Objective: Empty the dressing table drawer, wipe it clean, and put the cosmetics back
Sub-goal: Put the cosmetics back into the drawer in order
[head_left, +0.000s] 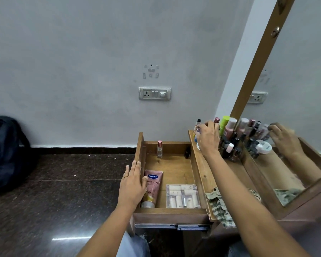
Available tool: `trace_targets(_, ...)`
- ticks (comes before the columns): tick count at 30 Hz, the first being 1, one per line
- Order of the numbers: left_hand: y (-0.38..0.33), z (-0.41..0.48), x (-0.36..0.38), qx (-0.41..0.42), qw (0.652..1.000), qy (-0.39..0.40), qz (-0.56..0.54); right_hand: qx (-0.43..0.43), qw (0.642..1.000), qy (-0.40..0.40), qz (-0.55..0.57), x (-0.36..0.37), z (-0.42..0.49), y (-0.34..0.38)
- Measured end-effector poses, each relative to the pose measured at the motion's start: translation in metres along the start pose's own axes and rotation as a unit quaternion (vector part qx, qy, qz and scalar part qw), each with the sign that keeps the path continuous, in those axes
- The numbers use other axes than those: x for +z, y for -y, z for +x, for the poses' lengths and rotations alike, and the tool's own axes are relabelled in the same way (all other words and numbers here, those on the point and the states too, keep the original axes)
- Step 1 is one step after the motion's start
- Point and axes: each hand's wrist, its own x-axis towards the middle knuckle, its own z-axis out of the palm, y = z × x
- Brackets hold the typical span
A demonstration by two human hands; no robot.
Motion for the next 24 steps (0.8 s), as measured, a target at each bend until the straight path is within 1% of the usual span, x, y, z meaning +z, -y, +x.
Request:
trace_targets(4, 0.0, 0.0, 0.001, -0.002, 1.0, -0.002, -0.001, -0.012, 1.0, -0.007, -0.003, 0.004, -0.001, 0.0)
trace_targets(7, 0.0, 0.0, 0.001, -0.001, 1.0, -0.003, -0.006, -0.015, 1.0, -0.011, 0.017, 0.004, -0.002, 0.005)
trace_targets(9, 0.0, 0.0, 0.001, -0.001, 1.0, -0.002, -0.005, -0.013, 0.997, -0.029, 0.071, 0.001, -0.005, 0.016)
trace_targets(11, 0.001, 0.0, 0.001, 0.0, 1.0, -0.002, -0.003, -0.019, 0.989, -0.026, 0.143, 0.001, -0.011, 0.035)
trace_targets(13, 0.001, 0.0, 0.001, 0.004, 1.0, 0.0, -0.005, -0.046, 0.98, 0.011, 0.193, 0.009, -0.019, 0.059)
trace_targets(16, 0.002, 0.0, 0.0, 0.007, 1.0, -0.003, -0.012, -0.087, 0.963, 0.094, 0.237, 0.035, -0.033, 0.093)
trace_targets(18, 0.003, 0.001, 0.001, 0.01, 1.0, -0.006, -0.015, -0.108, 0.956, 0.143, 0.233, 0.057, -0.04, 0.107)
trace_targets(20, 0.003, 0.002, 0.002, 0.012, 1.0, -0.008, -0.018, -0.123, 0.952, 0.173, 0.219, 0.077, -0.043, 0.116)
trace_targets(24, 0.005, 0.003, 0.004, 0.01, 1.0, -0.005, -0.027, -0.133, 0.954, 0.196, 0.183, 0.105, -0.041, 0.123)
